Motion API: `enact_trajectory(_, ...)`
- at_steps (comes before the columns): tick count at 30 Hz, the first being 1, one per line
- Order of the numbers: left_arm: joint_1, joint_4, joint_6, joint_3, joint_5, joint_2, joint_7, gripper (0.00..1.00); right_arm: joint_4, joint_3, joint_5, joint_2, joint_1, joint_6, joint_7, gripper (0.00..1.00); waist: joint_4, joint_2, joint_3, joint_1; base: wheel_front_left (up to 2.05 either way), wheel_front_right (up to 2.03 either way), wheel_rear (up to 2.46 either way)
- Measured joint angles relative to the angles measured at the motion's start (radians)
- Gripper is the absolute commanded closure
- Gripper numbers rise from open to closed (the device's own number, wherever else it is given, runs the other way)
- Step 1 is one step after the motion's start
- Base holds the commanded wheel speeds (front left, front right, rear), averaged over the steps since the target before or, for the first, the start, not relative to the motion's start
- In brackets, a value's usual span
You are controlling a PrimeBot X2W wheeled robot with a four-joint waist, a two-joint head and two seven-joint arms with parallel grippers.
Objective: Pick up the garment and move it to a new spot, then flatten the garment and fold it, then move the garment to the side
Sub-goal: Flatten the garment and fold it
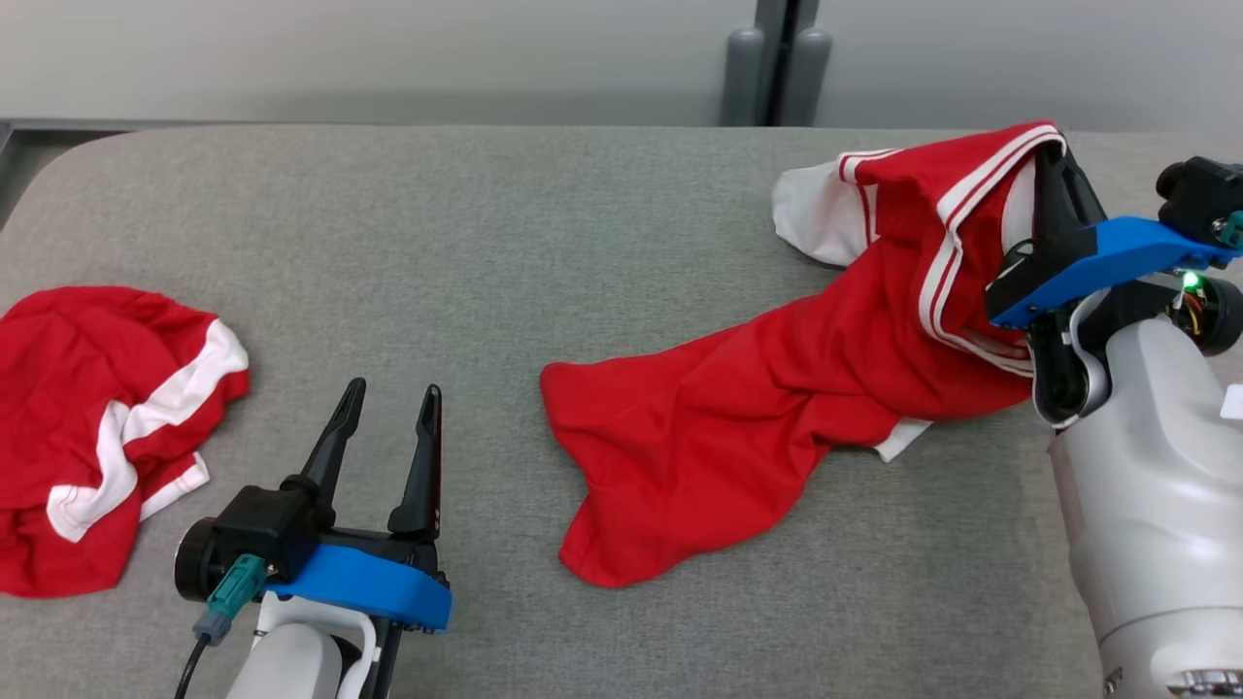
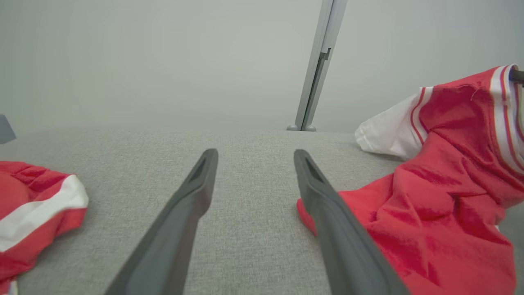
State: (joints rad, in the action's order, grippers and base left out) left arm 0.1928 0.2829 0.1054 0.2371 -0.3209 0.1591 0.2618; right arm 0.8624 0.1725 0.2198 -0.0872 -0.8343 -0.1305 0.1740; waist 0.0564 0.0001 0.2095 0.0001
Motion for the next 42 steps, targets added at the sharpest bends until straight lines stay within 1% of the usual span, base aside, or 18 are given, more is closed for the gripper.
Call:
enact_trajectory(1, 0.000, 0.000, 0.000, 0.001, 0.000, 0.001, 0.000, 0.00, 0.021, 0.004, 0.001, 0.000, -0.015, 0.000, 0.012, 0.55, 0.007, 0.0000, 0.006, 0.0000, 0.00, 0.00, 0.00)
enact_trajectory(2, 0.000, 0.001, 0.001, 0.000, 0.001, 0.001, 0.000, 0.00, 0.044, 0.000, 0.001, 0.000, -0.029, 0.000, 0.013, 0.00, 0.013, 0.0000, 0.010, 0.0000, 0.00, 0.00, 0.00)
enact_trajectory(6, 0.003, 0.006, 0.001, 0.000, 0.003, 0.002, 0.000, 0.00, 0.150, -0.018, -0.004, -0.001, -0.055, 0.000, -0.027, 0.00, 0.026, 0.0000, 0.009, 0.0000, 0.00, 0.00, 0.00)
enact_trajectory(9, 0.004, 0.012, 0.001, -0.001, 0.003, 0.001, 0.000, 0.00, 0.209, -0.049, -0.033, -0.021, -0.055, 0.000, -0.078, 0.00, 0.023, 0.0000, -0.008, 0.0000, 0.00, 0.00, 0.00)
enact_trajectory(11, 0.002, 0.014, 0.002, -0.003, 0.003, 0.001, 0.000, 0.00, 0.224, -0.072, -0.052, -0.032, -0.049, 0.000, -0.085, 0.00, 0.018, 0.0000, -0.023, 0.0001, 0.00, 0.00, 0.00)
enact_trajectory(15, -0.020, 0.018, 0.002, -0.012, 0.002, 0.000, 0.000, 0.00, 0.203, -0.125, -0.053, -0.047, -0.007, 0.000, -0.063, 0.00, -0.006, 0.0000, -0.065, 0.0000, 0.00, 0.00, 0.00)
enact_trajectory(19, -0.043, 0.017, 0.001, -0.024, -0.004, 0.001, 0.000, 0.00, 0.143, -0.161, -0.014, -0.050, 0.069, 0.000, -0.056, 0.00, -0.030, 0.0000, -0.094, -0.0002, 0.00, 0.00, 0.00)
enact_trajectory(23, -0.047, 0.007, -0.003, -0.029, -0.005, 0.002, 0.000, 0.00, 0.079, -0.164, 0.026, -0.076, 0.159, 0.000, -0.080, 0.00, -0.050, 0.0000, -0.102, -0.0003, 0.00, 0.00, 0.00)
enact_trajectory(26, -0.047, -0.001, -0.003, -0.031, -0.005, 0.002, 0.000, 0.00, 0.047, -0.156, 0.061, -0.081, 0.217, 0.000, -0.113, 0.00, -0.053, 0.0000, -0.090, -0.0002, 0.00, 0.00, 0.00)
enact_trajectory(30, -0.045, -0.010, -0.003, -0.028, -0.004, 0.002, 0.000, 0.00, 0.022, -0.142, 0.097, -0.082, 0.256, 0.000, -0.154, 0.00, -0.045, 0.0000, -0.070, -0.0002, 0.00, 0.00, 0.00)
enact_trajectory(35, -0.031, -0.008, -0.003, -0.025, -0.004, 0.003, 0.000, 0.00, 0.020, -0.119, 0.120, -0.072, 0.264, 0.000, -0.181, 0.00, -0.027, 0.0000, -0.048, -0.0002, 0.00, 0.00, 0.00)
enact_trajectory(38, -0.024, -0.006, -0.003, -0.022, -0.004, 0.004, 0.000, 0.00, 0.028, -0.100, 0.156, -0.058, 0.259, 0.000, -0.190, 0.00, -0.013, 0.0000, -0.037, -0.0001, 0.00, 0.00, 0.00)
enact_trajectory(42, -0.017, -0.003, -0.002, -0.022, -0.004, 0.006, 0.000, 0.00, 0.038, -0.085, 0.180, -0.067, 0.231, 0.000, -0.177, 0.00, 0.004, 0.0000, -0.022, -0.0002, 0.00, 0.00, 0.00)
